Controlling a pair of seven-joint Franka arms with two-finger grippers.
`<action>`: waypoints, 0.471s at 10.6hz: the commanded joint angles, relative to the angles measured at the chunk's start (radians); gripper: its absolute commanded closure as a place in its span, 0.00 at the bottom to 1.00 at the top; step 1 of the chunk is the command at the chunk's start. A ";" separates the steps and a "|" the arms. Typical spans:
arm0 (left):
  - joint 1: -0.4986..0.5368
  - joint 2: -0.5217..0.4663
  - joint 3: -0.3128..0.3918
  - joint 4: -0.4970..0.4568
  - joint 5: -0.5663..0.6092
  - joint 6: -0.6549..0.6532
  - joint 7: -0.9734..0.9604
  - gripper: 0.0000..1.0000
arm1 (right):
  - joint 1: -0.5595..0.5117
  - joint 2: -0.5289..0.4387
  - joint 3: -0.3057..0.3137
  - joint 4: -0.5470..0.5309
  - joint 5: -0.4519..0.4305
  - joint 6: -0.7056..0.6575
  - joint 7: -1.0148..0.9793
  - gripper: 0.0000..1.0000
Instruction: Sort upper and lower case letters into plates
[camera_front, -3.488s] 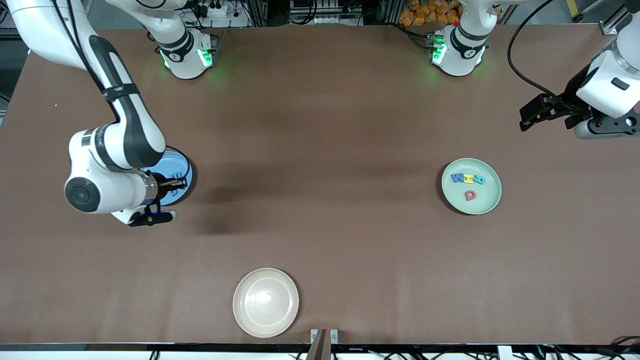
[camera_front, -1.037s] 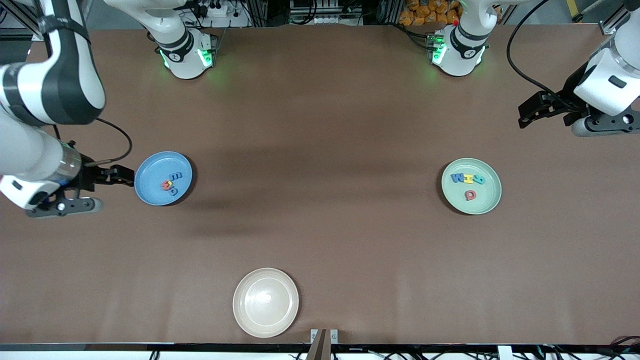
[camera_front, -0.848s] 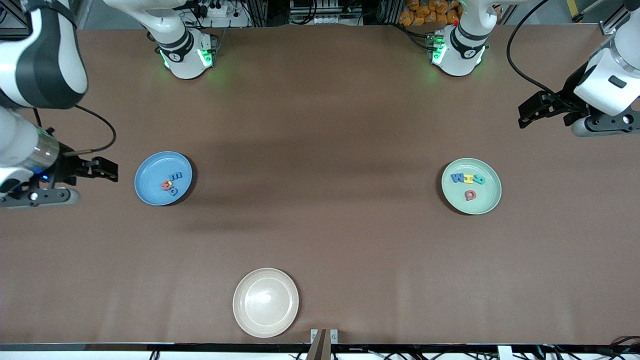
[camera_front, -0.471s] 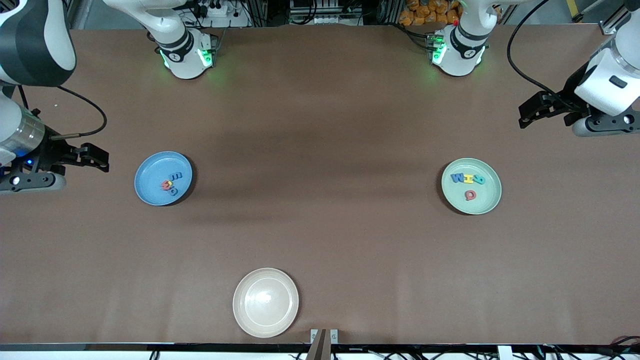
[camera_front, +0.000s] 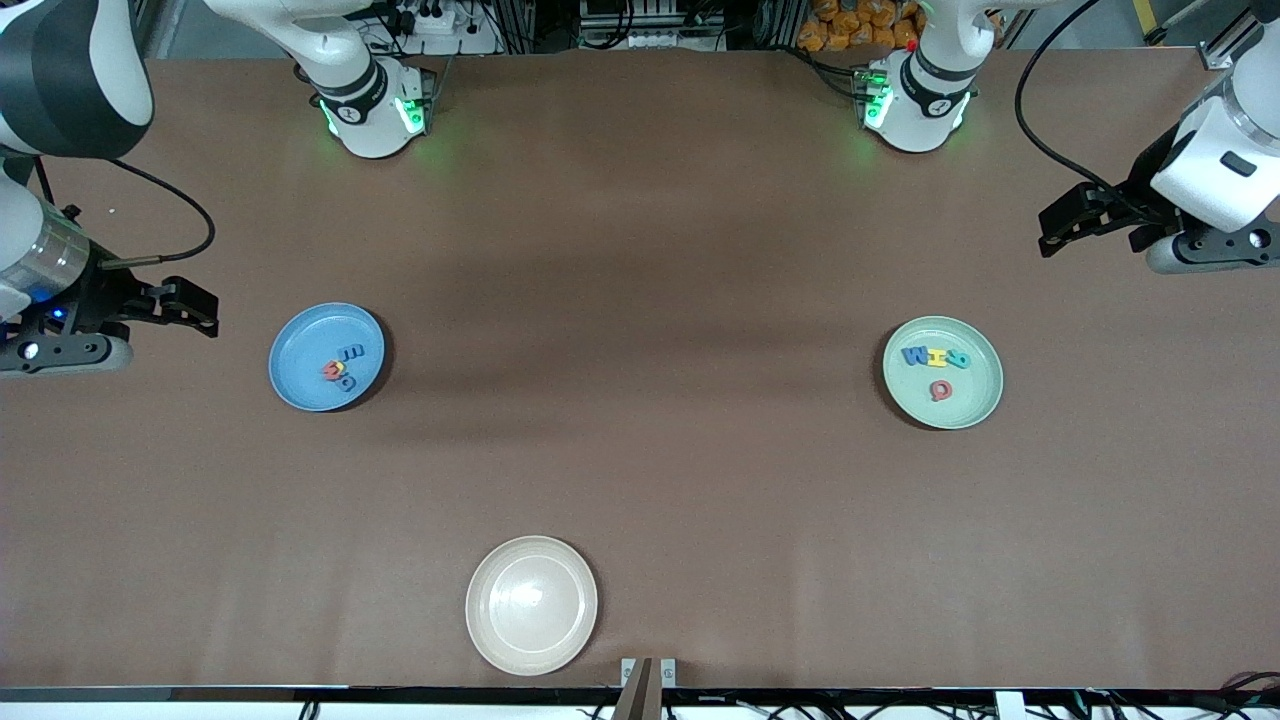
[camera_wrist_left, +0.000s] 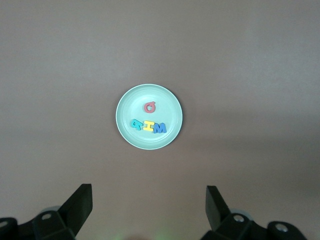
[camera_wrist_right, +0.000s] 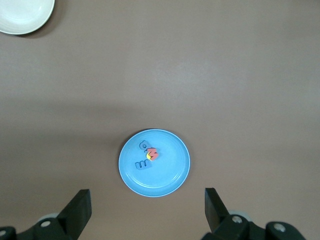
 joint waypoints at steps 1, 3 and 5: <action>0.003 -0.013 0.007 -0.004 -0.034 0.003 0.014 0.00 | 0.015 -0.017 -0.019 0.088 -0.013 -0.068 0.033 0.00; 0.005 -0.014 0.007 -0.006 -0.034 0.003 0.014 0.00 | 0.018 -0.028 -0.019 0.137 -0.016 -0.084 0.071 0.00; 0.005 -0.014 0.007 -0.007 -0.034 0.003 0.014 0.00 | 0.021 -0.063 -0.020 0.160 -0.011 -0.105 0.074 0.00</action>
